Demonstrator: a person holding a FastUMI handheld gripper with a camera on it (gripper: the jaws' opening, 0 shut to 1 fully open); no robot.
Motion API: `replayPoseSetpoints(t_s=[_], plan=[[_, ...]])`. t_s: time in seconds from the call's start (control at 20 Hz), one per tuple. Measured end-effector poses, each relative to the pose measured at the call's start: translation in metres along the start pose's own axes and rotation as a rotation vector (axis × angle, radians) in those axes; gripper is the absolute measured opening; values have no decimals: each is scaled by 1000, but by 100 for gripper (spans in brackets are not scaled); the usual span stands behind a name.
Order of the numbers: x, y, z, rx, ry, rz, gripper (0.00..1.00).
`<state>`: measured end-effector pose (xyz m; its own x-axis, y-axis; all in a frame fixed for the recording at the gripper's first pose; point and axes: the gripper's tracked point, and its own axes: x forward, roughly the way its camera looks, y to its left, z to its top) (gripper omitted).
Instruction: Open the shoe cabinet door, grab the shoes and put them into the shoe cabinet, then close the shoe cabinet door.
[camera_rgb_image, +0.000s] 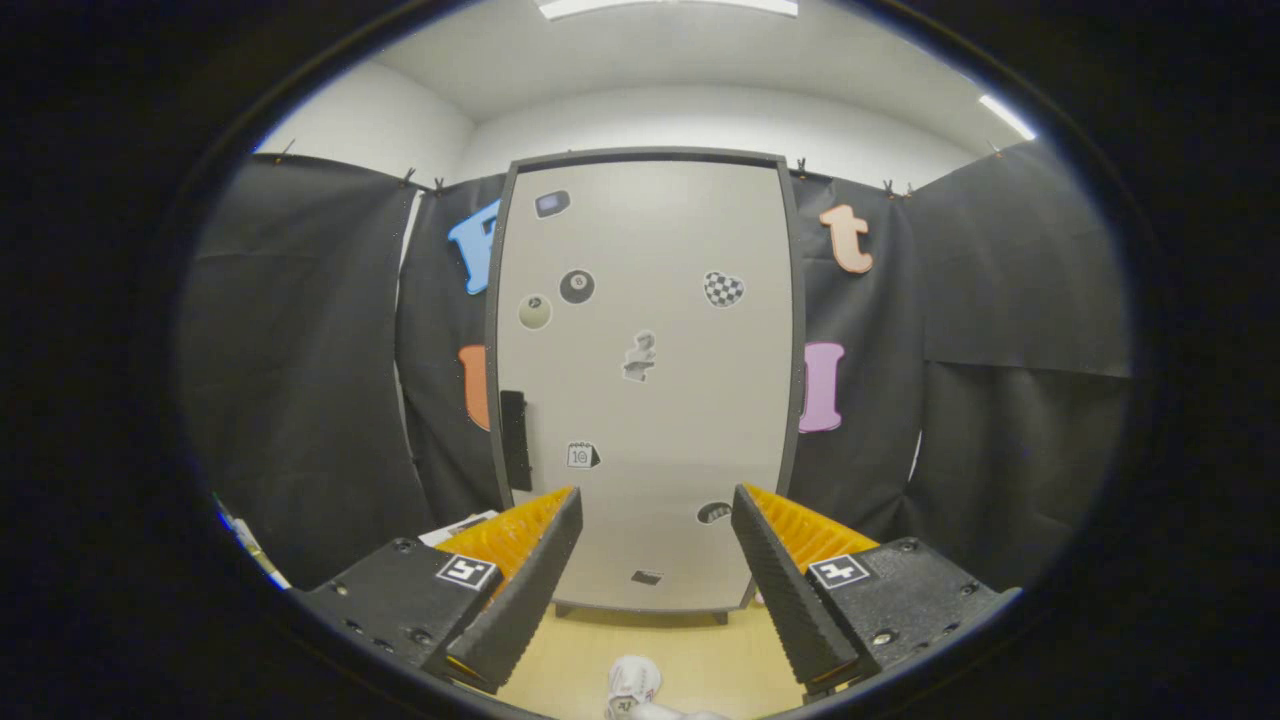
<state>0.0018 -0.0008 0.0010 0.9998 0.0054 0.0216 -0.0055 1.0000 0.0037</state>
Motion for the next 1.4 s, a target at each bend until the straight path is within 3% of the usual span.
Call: replayPoseSetpoints(t_s=[0.3,0.5,1.0,1.2,1.4], plan=[[19,18,-8,-10,3,20,98],[44,57,-10,1,-1,79,98],[151,146,-15,15,14,172,98],[195,163,-20,17,29,166,98],[225,173,-29,35,62,154,91]])
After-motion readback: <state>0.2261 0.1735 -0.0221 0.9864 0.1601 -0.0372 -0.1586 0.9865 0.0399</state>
